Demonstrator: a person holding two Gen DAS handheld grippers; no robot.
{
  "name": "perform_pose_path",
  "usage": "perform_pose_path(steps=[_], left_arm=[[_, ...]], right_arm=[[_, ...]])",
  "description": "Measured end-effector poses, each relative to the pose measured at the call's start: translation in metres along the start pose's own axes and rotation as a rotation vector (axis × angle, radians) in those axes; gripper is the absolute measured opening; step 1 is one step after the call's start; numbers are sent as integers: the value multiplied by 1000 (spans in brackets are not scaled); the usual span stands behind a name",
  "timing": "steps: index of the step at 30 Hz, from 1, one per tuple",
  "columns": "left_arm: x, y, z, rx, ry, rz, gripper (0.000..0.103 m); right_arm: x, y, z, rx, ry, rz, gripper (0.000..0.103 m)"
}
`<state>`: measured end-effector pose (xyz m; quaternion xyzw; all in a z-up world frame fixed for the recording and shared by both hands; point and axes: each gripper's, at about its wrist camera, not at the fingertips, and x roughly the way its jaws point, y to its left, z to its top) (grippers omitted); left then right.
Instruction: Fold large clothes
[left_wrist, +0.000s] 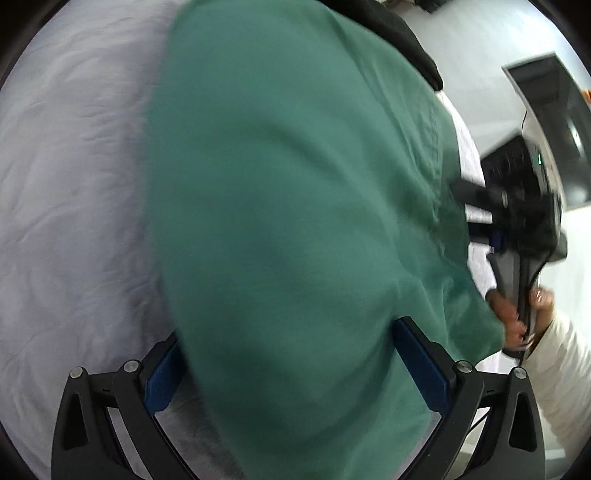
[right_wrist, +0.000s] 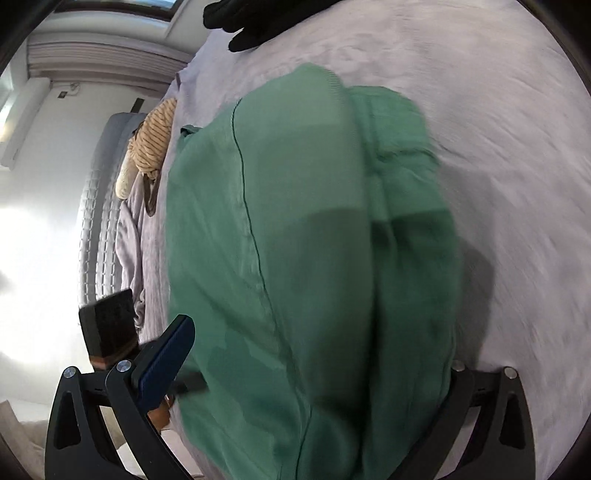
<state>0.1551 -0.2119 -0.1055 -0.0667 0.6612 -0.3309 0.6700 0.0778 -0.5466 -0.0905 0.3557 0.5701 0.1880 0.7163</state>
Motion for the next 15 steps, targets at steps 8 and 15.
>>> perform_pose_path(steps=[8,15], left_arm=[[-11,-19,-7,30,-29,22,60],[-61,-45,-26,105,-102,-34,47]], right_arm=[[6,-16,8,200,-23,30,67],[-14,10,-13,182,-103,236,26]])
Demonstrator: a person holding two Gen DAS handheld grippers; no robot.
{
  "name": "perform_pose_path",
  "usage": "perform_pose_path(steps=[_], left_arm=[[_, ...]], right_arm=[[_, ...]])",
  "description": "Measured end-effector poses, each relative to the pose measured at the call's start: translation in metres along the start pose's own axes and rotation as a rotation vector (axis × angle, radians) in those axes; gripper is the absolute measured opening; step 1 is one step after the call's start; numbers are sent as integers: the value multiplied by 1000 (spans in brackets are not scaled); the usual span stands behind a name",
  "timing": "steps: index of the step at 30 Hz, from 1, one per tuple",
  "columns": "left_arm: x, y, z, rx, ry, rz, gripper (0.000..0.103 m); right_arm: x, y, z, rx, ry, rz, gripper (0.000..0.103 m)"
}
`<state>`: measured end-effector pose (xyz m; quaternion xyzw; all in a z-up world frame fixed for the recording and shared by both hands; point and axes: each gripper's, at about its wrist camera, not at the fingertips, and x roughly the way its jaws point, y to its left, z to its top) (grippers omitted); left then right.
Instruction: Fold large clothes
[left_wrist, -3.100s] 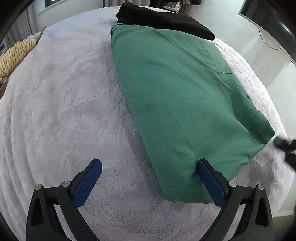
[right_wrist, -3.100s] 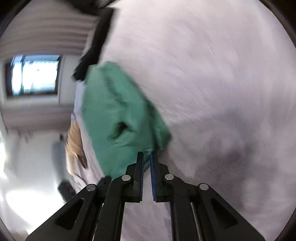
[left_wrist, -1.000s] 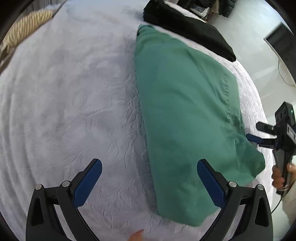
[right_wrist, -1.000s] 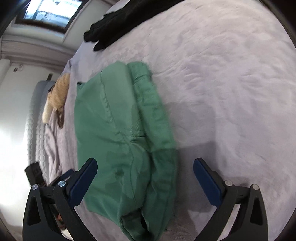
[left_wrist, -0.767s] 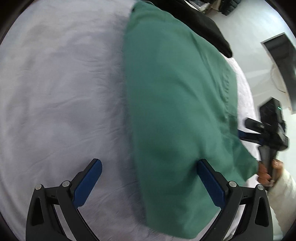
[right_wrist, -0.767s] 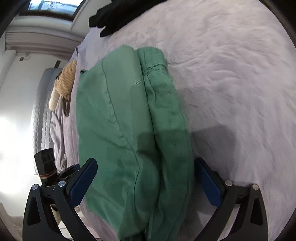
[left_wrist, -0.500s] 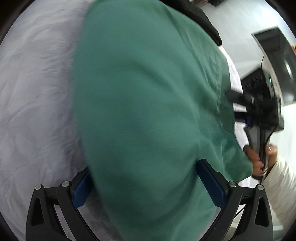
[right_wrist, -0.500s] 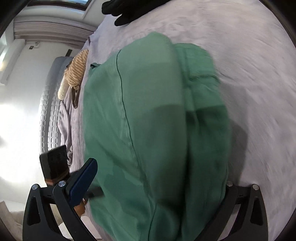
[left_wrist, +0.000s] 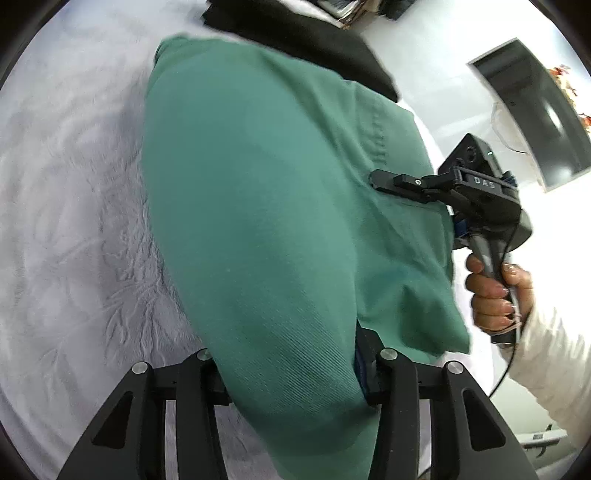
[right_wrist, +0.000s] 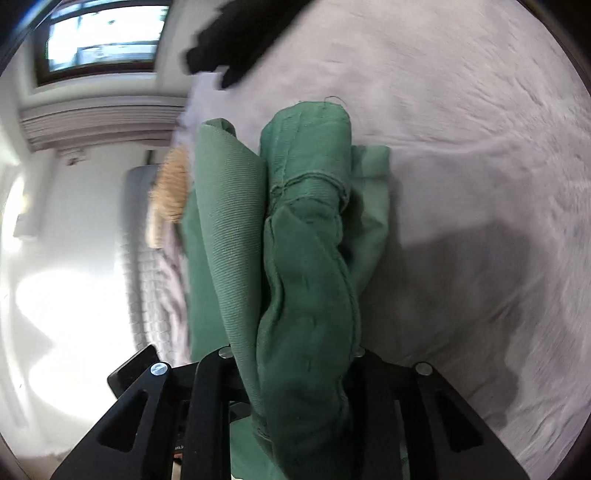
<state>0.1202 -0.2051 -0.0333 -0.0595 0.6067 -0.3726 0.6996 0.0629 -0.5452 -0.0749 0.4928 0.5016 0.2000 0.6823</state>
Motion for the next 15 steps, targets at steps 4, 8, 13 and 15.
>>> perform_pose_path(steps=[4,8,13,15], left_arm=[[-35,-11,-18,31,-20,-20,47],[-71,-7,-50,55,15,-21,47],[-94,19,-113,23,113,21,47],[-92,34,-141,-15,157,56,48]], right_arm=[[-2,22,-25,3,-22,82,26],[10,44,-67,-9,14,102,26],[55,43,-132,53,75,115,26],[80,33,-156,93,107,88,26]])
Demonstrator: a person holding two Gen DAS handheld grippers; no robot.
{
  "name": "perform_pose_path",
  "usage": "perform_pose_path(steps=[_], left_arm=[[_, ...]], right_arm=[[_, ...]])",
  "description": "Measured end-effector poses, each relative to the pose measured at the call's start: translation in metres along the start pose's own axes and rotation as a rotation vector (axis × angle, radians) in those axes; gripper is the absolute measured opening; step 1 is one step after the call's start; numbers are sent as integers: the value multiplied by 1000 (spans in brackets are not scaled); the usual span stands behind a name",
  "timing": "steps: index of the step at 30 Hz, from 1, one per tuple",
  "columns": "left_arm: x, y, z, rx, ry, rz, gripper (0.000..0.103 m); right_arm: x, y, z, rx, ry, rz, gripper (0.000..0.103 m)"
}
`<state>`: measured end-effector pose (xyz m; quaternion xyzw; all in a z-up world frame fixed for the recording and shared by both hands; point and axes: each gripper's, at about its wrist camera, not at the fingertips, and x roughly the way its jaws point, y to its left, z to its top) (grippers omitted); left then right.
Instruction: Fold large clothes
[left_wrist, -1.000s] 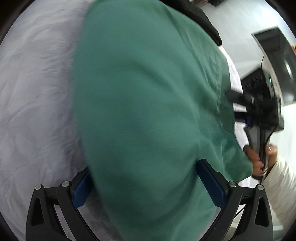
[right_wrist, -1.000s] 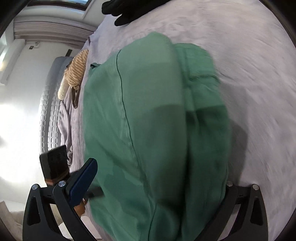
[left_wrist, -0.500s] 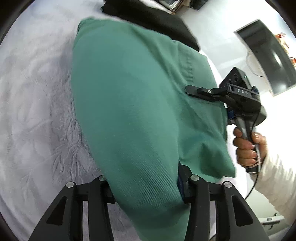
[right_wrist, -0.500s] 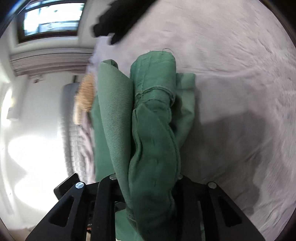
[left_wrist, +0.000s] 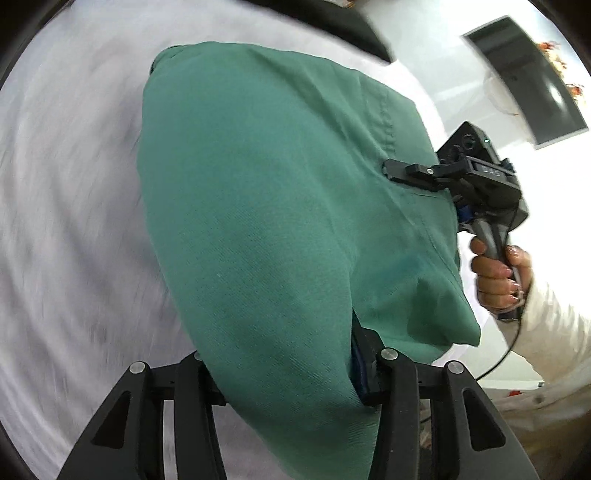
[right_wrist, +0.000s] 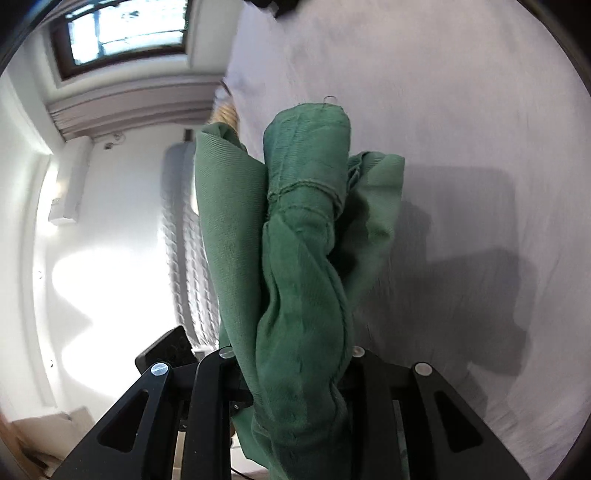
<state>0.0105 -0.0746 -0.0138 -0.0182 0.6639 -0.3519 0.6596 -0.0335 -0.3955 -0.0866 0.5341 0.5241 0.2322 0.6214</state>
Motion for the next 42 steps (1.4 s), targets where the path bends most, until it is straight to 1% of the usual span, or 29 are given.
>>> perform_pose_path(steps=[3,5,6,7,8,11,12,13,15,17,18,19,21,24,26,27,28,29,30,31,33,35,36,37,38,39,40,41,42], left_arm=[[21,21,-24,-56,37,61,55],[19,27,-31,-88,21,38,56],[12,26,-34,-83,10,38,56],[5,25,-38,-68,4,43,56],[-3,22,-40,-50,-4,52,56],[-34,15,-47,-16,-71,117,56],[-45,14,-50,-13,-101,139,56],[-52,9,-59,-15,-123,151,56],[-58,6,-74,-18,-150,154,56],[-59,5,-88,-7,-129,140,56],[-63,23,-80,9,-112,147,56],[-52,16,-76,38,-95,170,56],[-28,7,-90,99,-39,222,56],[-9,10,-112,84,-14,225,58],[-12,12,-118,53,-19,241,65],[-17,12,-121,45,-20,249,65],[-21,10,-122,45,-15,255,65],[-28,8,-124,48,-14,264,65],[-36,4,-125,54,-23,271,65],[-43,2,-126,57,-35,271,65],[-52,-2,-124,46,-54,265,65],[-50,-2,-121,28,-54,267,65],[-45,-1,-122,22,-44,278,65],[-37,0,-122,27,-31,303,65],[-26,6,-121,41,-23,329,67],[-19,8,-126,54,-29,353,70],[-16,9,-130,52,-33,370,81],[-15,11,-133,41,-41,379,86],[-15,14,-135,19,-43,368,86]], right_arm=[[30,-20,-16,47,23,-77,26],[30,-22,-19,75,7,-125,34],[24,-19,-18,70,6,-171,51],[19,-14,-18,54,7,-244,73],[10,-4,-20,14,-5,-315,77],[-16,27,-25,-87,-79,-501,76],[-23,40,-28,-130,-117,-548,71],[-25,51,-26,-155,-136,-560,59],[-17,70,-21,-190,-139,-551,47],[-2,75,-15,-226,-112,-575,35],[7,70,-14,-247,-99,-610,17],[16,65,-12,-274,-91,-675,10],[37,50,6,-251,-78,-744,10],[35,12,10,-183,-59,-708,7],[26,13,8,-164,-67,-675,7],[21,17,6,-156,-69,-676,8],[12,22,2,-149,-64,-676,13],[3,28,-5,-142,-52,-672,14],[-3,34,-12,-141,-39,-664,21],[-8,41,-22,-145,-26,-648,44],[-25,55,-54,-176,-2,-605,79],[-26,64,-82,-203,48,-596,76],[-22,65,-92,-209,66,-613,66],[-16,61,-107,-205,96,-660,42],[-15,53,-118,-198,118,-700,28],[-13,45,-127,-189,127,-733,21],[-11,35,-134,-180,131,-758,20],[-10,24,-140,-163,129,-778,19],[-11,13,-144,-140,120,-782,16]])
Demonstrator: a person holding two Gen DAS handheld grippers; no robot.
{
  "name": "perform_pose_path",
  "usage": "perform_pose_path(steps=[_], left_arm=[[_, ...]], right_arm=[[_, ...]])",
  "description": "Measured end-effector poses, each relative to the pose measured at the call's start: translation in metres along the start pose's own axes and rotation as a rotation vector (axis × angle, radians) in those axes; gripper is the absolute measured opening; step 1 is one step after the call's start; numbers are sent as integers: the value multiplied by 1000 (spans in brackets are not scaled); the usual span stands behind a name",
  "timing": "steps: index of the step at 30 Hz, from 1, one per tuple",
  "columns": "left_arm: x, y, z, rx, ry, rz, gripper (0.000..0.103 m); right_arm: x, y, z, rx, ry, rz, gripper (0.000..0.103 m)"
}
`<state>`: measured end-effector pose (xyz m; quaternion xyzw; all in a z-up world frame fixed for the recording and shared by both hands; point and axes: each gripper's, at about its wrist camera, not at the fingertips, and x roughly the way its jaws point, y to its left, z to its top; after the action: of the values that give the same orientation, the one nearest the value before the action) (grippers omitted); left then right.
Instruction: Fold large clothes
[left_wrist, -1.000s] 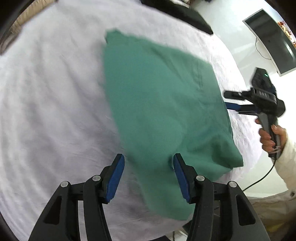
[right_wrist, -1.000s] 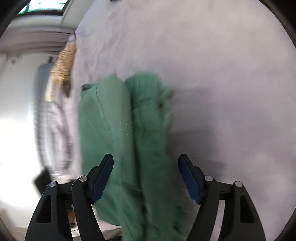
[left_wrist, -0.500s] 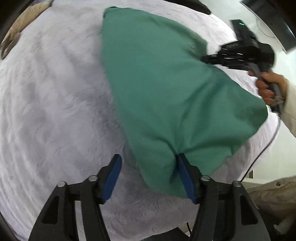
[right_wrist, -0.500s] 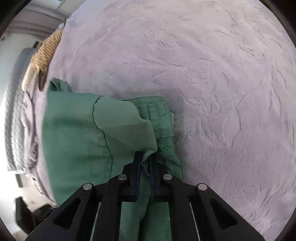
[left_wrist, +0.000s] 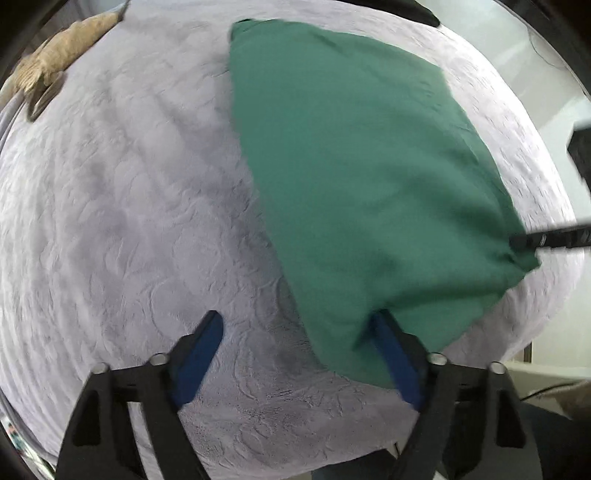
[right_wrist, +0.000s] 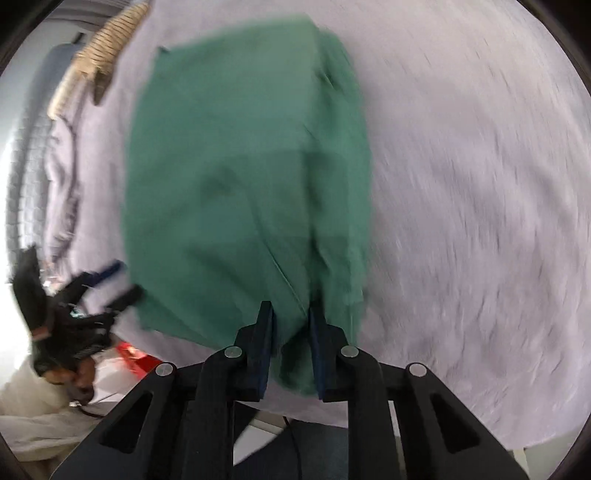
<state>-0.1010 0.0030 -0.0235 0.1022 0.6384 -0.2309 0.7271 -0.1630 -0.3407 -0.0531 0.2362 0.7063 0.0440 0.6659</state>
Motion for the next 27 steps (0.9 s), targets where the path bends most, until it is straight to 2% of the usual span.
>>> perform_pose_path(steps=[3,6,10,11,13,14,18,24,27], left_arm=[[-2,3,1,-61,34,-8,86],[-9,2,1,-86,53,29,86],[-13,10,1,-186,97,20,86],[-13,13,2,-208,98,26,91],[-16,19,0,-223,100,87,103],[-18,20,0,-227,93,111,103],[-27,30,-4,-278,71,123,103],[-34,47,-2,-318,72,140,103],[-25,53,10,-313,76,175,103]], right_arm=[[14,-16,-3,62,-18,29,15],[19,-14,-2,41,-19,-3,14],[21,-5,2,28,-8,-40,15],[23,0,4,29,-8,-43,14],[29,13,10,32,-11,-49,15],[32,15,12,33,-13,-51,15],[40,13,12,23,-15,-61,14],[36,33,4,15,-10,-79,15],[29,36,1,20,-11,-82,21]])
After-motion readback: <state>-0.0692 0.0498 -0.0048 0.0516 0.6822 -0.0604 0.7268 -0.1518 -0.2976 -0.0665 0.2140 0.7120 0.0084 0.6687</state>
